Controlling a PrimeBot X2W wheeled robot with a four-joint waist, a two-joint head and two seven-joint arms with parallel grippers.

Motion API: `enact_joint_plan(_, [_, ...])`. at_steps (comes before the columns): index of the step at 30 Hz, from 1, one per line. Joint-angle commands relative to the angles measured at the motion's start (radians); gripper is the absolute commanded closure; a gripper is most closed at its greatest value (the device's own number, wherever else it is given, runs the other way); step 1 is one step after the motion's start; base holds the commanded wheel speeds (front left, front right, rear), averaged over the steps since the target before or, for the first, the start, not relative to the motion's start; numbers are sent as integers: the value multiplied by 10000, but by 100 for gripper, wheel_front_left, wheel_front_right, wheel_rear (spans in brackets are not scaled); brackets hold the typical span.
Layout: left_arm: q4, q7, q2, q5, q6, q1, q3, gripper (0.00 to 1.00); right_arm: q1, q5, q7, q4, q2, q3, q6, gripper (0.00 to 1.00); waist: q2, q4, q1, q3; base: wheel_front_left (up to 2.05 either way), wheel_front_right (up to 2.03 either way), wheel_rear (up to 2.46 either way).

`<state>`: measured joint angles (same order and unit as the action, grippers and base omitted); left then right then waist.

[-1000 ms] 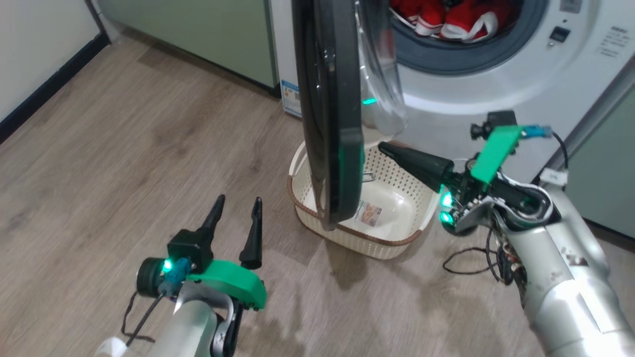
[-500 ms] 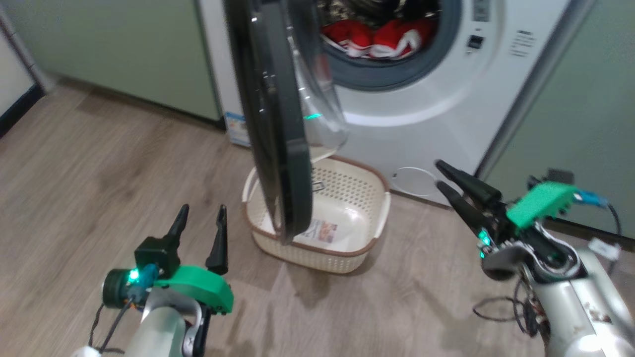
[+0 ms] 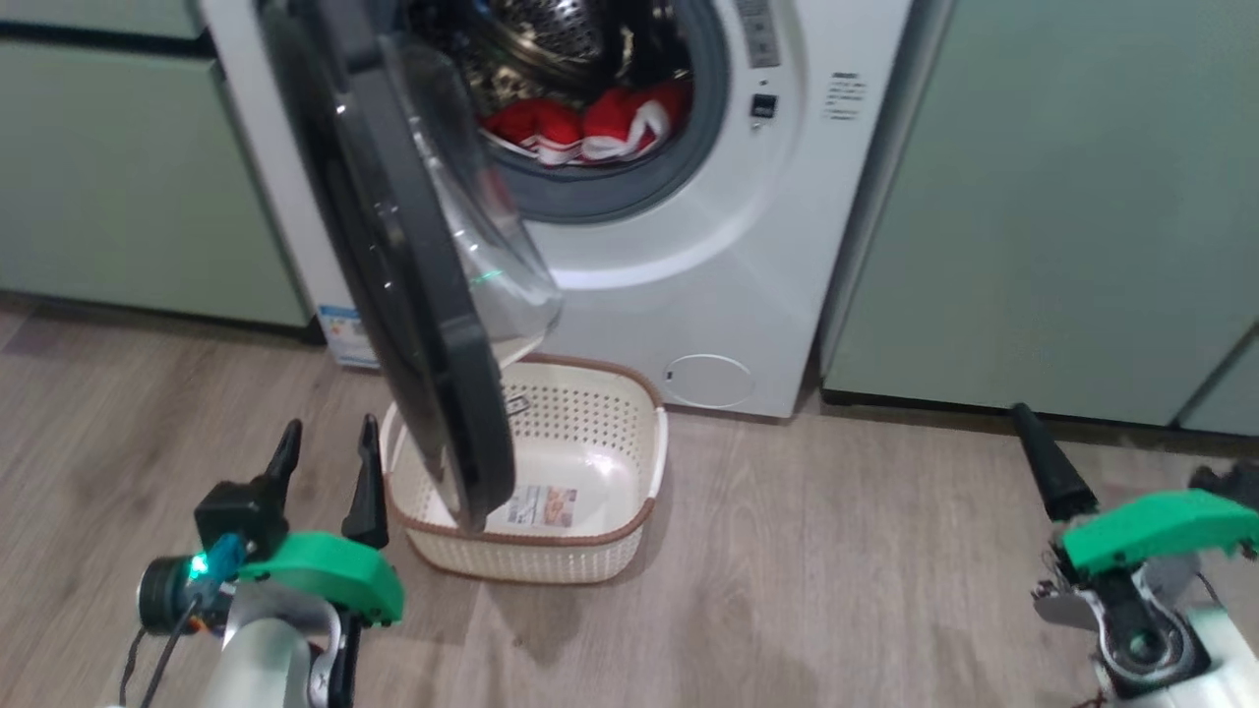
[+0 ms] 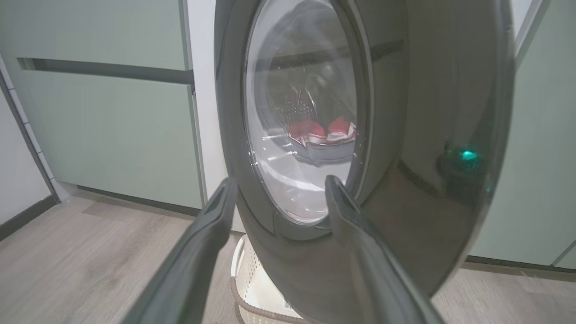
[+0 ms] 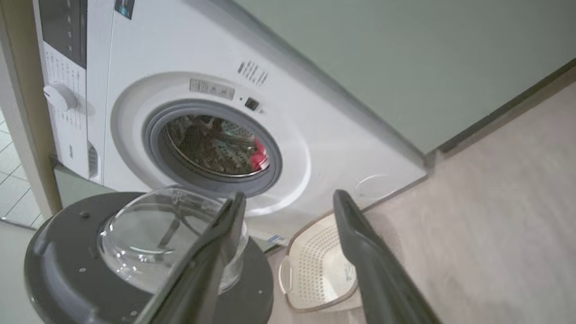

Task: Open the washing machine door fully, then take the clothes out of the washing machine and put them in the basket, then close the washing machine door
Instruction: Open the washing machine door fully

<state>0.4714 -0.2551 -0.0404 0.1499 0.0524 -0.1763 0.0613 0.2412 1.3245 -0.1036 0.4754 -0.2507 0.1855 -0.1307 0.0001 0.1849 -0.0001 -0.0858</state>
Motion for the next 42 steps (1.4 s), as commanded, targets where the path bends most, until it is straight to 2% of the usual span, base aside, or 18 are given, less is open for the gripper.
enact_joint_plan(1, [-246,-67,-136,-95,16,-287,414,0,88,-257,580,-390,-310,278,0,0,-1,-258,1,-145,0,0,0])
enact_joint_plan(7, [-200,-67,-126,-238,119,-216,708,0,-252,-1701,3253,-322,-1175,1503,0,0,-1,-612,1,-293,0,0,0])
enact_joint_plan(9, [-192,-67,-122,-274,147,-190,767,0,-285,-2271,3567,-257,-1400,1798,0,0,-1,-678,1,-329,0,0,0])
enact_joint_plan(11, [-195,-67,-118,-300,165,-163,822,0,-290,-3066,3639,-344,-1514,1610,0,0,-1,-738,1,-348,0,0,0])
enact_joint_plan(17, [-188,-67,-109,-374,243,-115,866,0,-1153,-6271,3651,-1338,-832,-89,0,0,-1,-747,1,-345,0,0,0])
enact_joint_plan(22, [-149,-67,-103,-401,285,-89,812,0,-1924,-8225,3652,-1698,-284,-603,0,0,-1,-667,1,-320,0,0,0])
enact_joint_plan(31, [-50,-67,-101,-300,295,-96,713,0,-2585,-9589,3653,-1728,184,-900,0,0,-1,-571,1,-296,0,0,0])
enact_joint_plan(42, [-34,-67,-100,-300,283,-67,695,0,-2772,-10004,3653,-1768,365,-1134,0,0,-1,-550,1,-282,0,0,0])
